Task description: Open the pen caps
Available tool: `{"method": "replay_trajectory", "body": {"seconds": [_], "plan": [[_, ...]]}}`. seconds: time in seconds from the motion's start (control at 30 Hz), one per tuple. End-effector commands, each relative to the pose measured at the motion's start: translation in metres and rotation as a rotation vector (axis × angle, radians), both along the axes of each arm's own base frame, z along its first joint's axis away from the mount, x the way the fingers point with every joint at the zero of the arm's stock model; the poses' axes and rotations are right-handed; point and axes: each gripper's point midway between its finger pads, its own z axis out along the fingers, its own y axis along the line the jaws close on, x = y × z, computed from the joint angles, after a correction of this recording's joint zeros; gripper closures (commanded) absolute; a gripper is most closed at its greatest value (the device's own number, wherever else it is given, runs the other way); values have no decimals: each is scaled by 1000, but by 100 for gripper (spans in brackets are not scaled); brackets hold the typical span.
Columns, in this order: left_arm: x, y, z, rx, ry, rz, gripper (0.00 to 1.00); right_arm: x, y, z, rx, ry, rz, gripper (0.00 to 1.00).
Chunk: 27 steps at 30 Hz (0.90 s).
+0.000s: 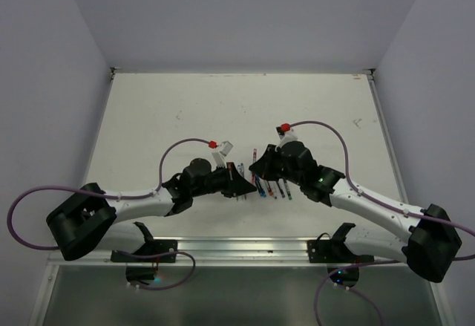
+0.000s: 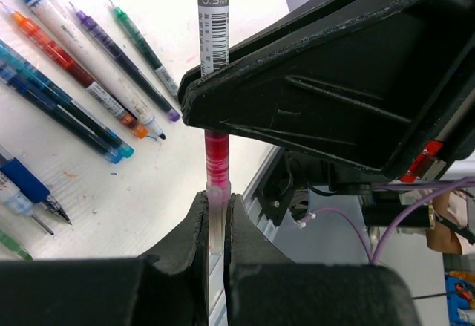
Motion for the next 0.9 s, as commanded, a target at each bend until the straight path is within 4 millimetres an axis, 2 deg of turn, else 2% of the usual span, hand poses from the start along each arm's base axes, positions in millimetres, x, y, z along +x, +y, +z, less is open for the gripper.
{"method": "replay_trajectory", "body": {"seconds": [0.0,0.07,0.1,0.17,0.2,0.23,0.4,0.5,0.53,0.57,0.6,0.63,0.67,0.7,0.73,0.77,0.8,0.83,0.87], "plan": [[-17,-1,18,-89,-55,-78,100,14,-12,30,38,-119,-77,100],[-20,2,20,-115,-62,-87,100,20,-20,40,48,-149,-116,100],[-27,6,12,-113,-50,-99,100,20,-24,51,74,-176,-127,100],[-32,8,20,-171,-65,-112,100,24,-30,66,110,-222,-154,100],[-40,13,16,-180,-56,-128,100,24,-33,73,130,-238,-156,100],[-42,13,25,-225,-74,-133,100,26,-36,78,144,-247,-160,100],[-54,23,30,-284,-90,-162,100,31,-48,88,177,-248,-174,100],[-51,25,25,-267,-74,-143,100,35,-61,89,175,-249,-194,100],[-49,28,14,-211,-55,-128,100,35,-66,83,127,-232,-203,100],[-42,25,15,-181,-60,-112,100,36,-70,79,92,-220,-212,100],[-31,27,7,-120,-59,-59,100,39,-78,74,40,-212,-244,100],[-30,35,-17,-1,-39,-43,100,38,-85,66,-32,-185,-246,100],[-21,35,-7,15,-69,-18,100,40,-89,56,-85,-160,-253,100],[-10,41,-12,70,-82,47,100,41,-94,48,-135,-137,-255,100],[-9,54,-28,174,-66,70,100,39,-105,40,-221,-105,-267,100],[-1,57,-17,189,-95,107,100,41,-109,23,-290,-61,-261,100],[10,67,-19,240,-112,180,100,40,-113,15,-336,-35,-253,100],[10,78,-26,304,-104,201,100,38,-120,10,-398,-5,-236,100],[16,83,-15,303,-132,237,100,39,-120,-5,-450,36,-216,100]]}}
